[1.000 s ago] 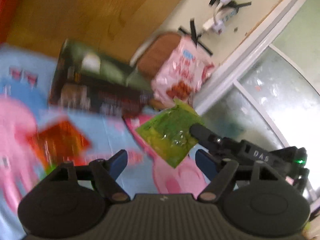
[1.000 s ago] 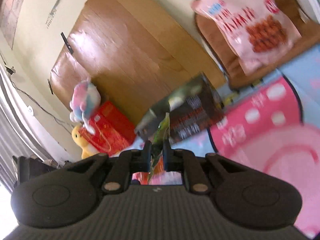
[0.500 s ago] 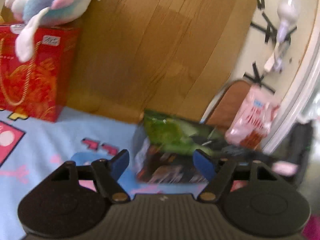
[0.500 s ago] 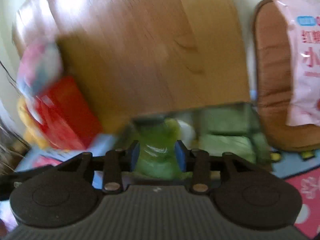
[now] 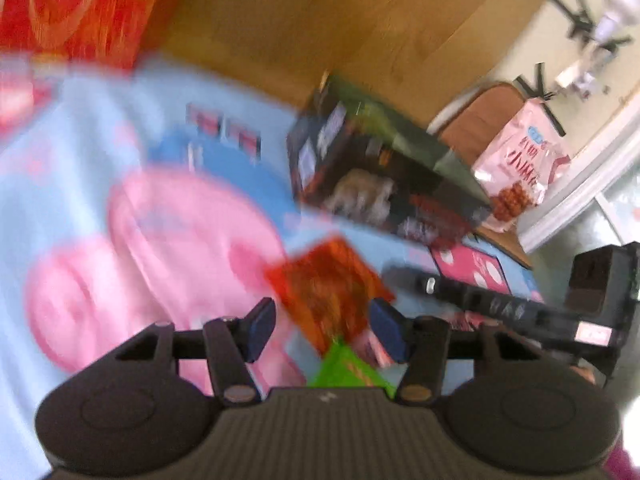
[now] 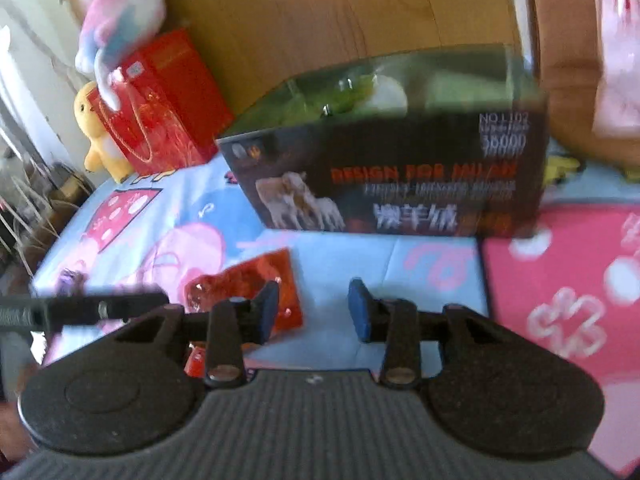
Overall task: Organize snacks
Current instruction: 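Grasp the orange jelly bag with the left gripper, then carry the orange jelly bag into the black box and open the left gripper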
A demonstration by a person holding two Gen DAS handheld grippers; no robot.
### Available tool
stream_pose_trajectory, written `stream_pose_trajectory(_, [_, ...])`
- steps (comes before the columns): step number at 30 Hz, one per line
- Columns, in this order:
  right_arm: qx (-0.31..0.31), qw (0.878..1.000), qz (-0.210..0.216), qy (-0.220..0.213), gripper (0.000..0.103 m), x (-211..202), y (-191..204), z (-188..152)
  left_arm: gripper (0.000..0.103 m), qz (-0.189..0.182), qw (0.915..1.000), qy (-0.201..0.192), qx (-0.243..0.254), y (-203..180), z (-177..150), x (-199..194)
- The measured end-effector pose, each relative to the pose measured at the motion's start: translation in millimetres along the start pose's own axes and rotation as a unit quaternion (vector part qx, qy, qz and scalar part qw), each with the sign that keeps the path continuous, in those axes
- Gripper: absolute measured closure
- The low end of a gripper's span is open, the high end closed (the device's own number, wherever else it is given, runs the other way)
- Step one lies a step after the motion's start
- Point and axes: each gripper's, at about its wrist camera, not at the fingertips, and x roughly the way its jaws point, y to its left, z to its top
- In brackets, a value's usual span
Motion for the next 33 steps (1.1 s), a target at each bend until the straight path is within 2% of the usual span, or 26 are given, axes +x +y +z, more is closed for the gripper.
stream_pose_trajectory(1, [0.017, 1.000, 0.012, 0.004, 0.064, -0.5, -1.8, -0.8, 0.047, -0.004, 1.0000, -0.007, 0.000, -0.1, -2.0, 1.2])
stream_pose_trajectory(2, [0.033, 0.999, 0.029, 0.012, 0.073, -0.2, -2.5, -2.5, 0.048, -0.002, 0.9999, -0.010, 0.003, -0.9, -2.9, 1.5])
stream_pose_trajectory(4, [0.053, 0.996, 0.058, 0.029, 0.079, -0.8, 2.2, -11.4, 0.048, -0.004, 0.9998, -0.020, -0.005, 0.7, -2.5, 2.7])
stream_pose_trajectory(8, [0.060, 0.997, 0.051, 0.011, 0.082, -7.0, 15.4, -21.2, 0.065, 0.006, 0.9992, -0.031, -0.024, 5.7, 0.7, 0.6])
stream_pose_trajectory(9, [0.069, 0.996, 0.057, 0.007, 0.083, -7.8, 16.1, -23.9, 0.066, 0.006, 0.9991, -0.031, -0.028, 6.4, 1.6, -0.7])
stream_pose_trajectory(12, [0.076, 0.995, 0.064, -0.016, 0.084, -17.8, 16.2, -24.2, 0.066, -0.004, 0.9989, -0.032, -0.035, 2.7, 9.0, -4.2])
stream_pose_trajectory(18, [0.039, 0.992, 0.054, -0.106, 0.085, -59.0, 38.5, 7.9, 0.066, -0.037, 0.9943, -0.097, 0.025, -42.7, 57.4, -25.2])
stream_pose_trajectory(21, [0.021, 0.987, 0.018, -0.157, 0.084, -76.1, 38.2, 29.5, 0.065, -0.050, 0.9908, -0.108, 0.064, -71.9, 87.8, -9.9])
stream_pose_trajectory(24, [0.022, 0.982, -0.029, -0.185, 0.083, -78.8, 24.0, 49.4, 0.054, -0.062, 0.9893, -0.095, 0.092, -95.8, 110.8, 27.1])
stream_pose_trajectory(25, [0.016, 0.979, -0.060, -0.195, 0.080, -75.2, 16.5, 56.4, 0.051, -0.064, 0.9897, -0.081, 0.099, -101.5, 114.6, 41.5])
stream_pose_trajectory(27, [-0.003, 0.973, -0.133, -0.190, 0.069, -63.6, 4.8, 64.5, 0.053, -0.030, 0.9925, -0.067, 0.097, -105.8, 113.6, 54.8])
stream_pose_trajectory(28, [-0.006, 0.967, -0.178, -0.184, 0.066, -58.9, -1.0, 65.0, 0.053, -0.036, 0.9918, -0.072, 0.099, -103.4, 109.5, 51.0])
stream_pose_trajectory(29, [0.001, 0.961, -0.203, -0.186, 0.066, -61.8, -7.5, 60.5, 0.052, -0.050, 0.9903, -0.081, 0.102, -98.6, 103.4, 42.8])
stream_pose_trajectory(31, [0.018, 0.967, -0.160, -0.199, 0.066, -82.7, -21.8, 41.2, 0.051, -0.063, 0.9866, -0.102, 0.110, -87.1, 86.7, 21.0])
stream_pose_trajectory(33, [0.032, 0.973, -0.127, -0.192, 0.066, -97.5, -28.3, 15.3, 0.046, -0.065, 0.9840, -0.114, 0.121, -77.4, 66.1, 3.7])
